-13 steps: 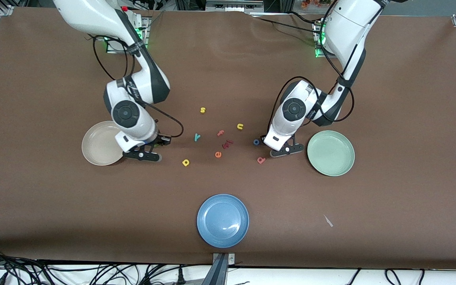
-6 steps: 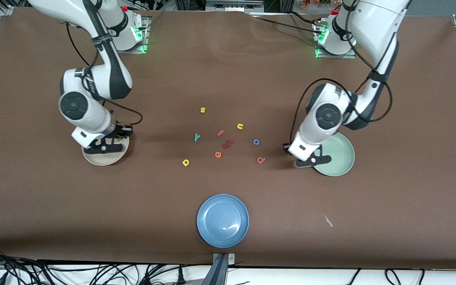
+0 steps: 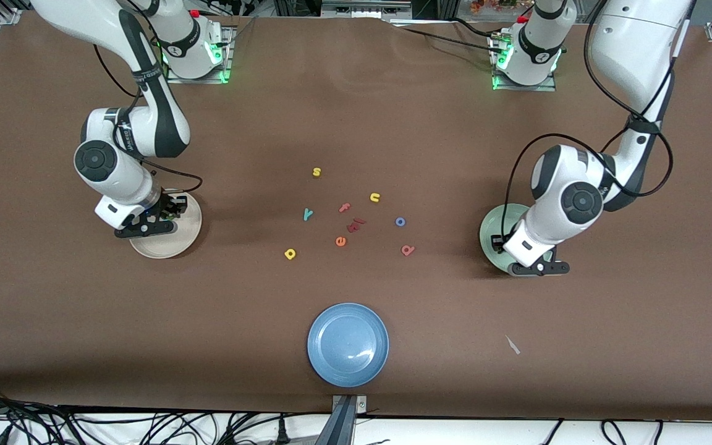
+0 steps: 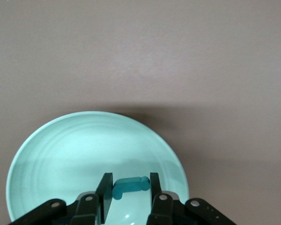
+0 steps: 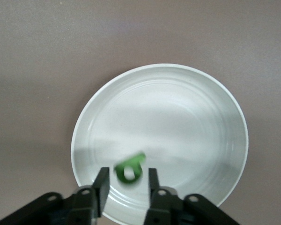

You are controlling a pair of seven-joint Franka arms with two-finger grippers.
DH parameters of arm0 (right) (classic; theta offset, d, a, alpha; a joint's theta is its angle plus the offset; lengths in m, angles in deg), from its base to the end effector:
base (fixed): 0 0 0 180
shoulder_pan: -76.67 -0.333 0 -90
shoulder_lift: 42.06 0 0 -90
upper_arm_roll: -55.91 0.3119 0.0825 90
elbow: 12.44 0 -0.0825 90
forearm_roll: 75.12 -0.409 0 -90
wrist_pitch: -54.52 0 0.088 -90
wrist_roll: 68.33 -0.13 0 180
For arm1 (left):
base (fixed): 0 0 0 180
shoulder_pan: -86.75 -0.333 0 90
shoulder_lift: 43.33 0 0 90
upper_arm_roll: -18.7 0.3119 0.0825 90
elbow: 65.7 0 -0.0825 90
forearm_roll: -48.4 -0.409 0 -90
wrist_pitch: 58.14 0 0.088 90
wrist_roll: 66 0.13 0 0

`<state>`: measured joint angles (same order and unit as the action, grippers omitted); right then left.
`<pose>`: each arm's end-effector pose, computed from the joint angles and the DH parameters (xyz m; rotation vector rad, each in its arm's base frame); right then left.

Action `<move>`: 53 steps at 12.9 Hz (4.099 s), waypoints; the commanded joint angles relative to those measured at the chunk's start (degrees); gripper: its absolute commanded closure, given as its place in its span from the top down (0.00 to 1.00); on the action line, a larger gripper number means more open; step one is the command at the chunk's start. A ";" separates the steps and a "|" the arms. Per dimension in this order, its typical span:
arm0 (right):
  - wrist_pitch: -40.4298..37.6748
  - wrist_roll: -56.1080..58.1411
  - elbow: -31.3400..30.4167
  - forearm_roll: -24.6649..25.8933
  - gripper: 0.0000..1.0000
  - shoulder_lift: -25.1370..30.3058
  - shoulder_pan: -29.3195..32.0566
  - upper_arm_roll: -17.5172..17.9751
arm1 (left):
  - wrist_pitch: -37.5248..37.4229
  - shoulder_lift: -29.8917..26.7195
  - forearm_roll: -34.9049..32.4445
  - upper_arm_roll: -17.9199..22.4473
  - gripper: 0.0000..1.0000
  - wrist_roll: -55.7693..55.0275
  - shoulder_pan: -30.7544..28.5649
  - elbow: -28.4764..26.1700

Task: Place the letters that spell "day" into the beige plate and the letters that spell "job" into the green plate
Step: 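Release the green letter on the cream plate while the left gripper drops teal, then grasp the teal letter with the right gripper while the left gripper reaches pink, then carry the teal letter to the cream plate while the left gripper grasps pink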

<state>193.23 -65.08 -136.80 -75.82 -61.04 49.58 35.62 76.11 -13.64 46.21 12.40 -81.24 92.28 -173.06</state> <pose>0.5665 0.0625 0.1974 3.0205 0.2730 -0.0862 0.6340 -0.1302 0.1876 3.1232 0.0708 -0.0790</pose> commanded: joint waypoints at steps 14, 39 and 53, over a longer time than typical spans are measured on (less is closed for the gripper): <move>-2.85 -40.58 14.85 -10.29 1.00 -9.92 -5.32 14.92 | -9.53 13.37 -0.97 -2.05 0.99 -19.66 15.21 24.91; 2.61 -61.00 20.21 -10.02 0.05 -18.37 -14.66 14.92 | -5.75 20.59 -5.54 -2.14 0.28 -19.57 19.35 25.54; -13.66 -23.94 10.66 -7.83 0.00 -2.57 -13.34 -2.90 | -6.89 18.83 -5.11 -3.20 0.34 -19.39 18.64 23.07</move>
<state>176.45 -93.91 -119.19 -84.59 -68.51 36.65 34.73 69.99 6.76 42.21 10.10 -99.79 111.19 -147.05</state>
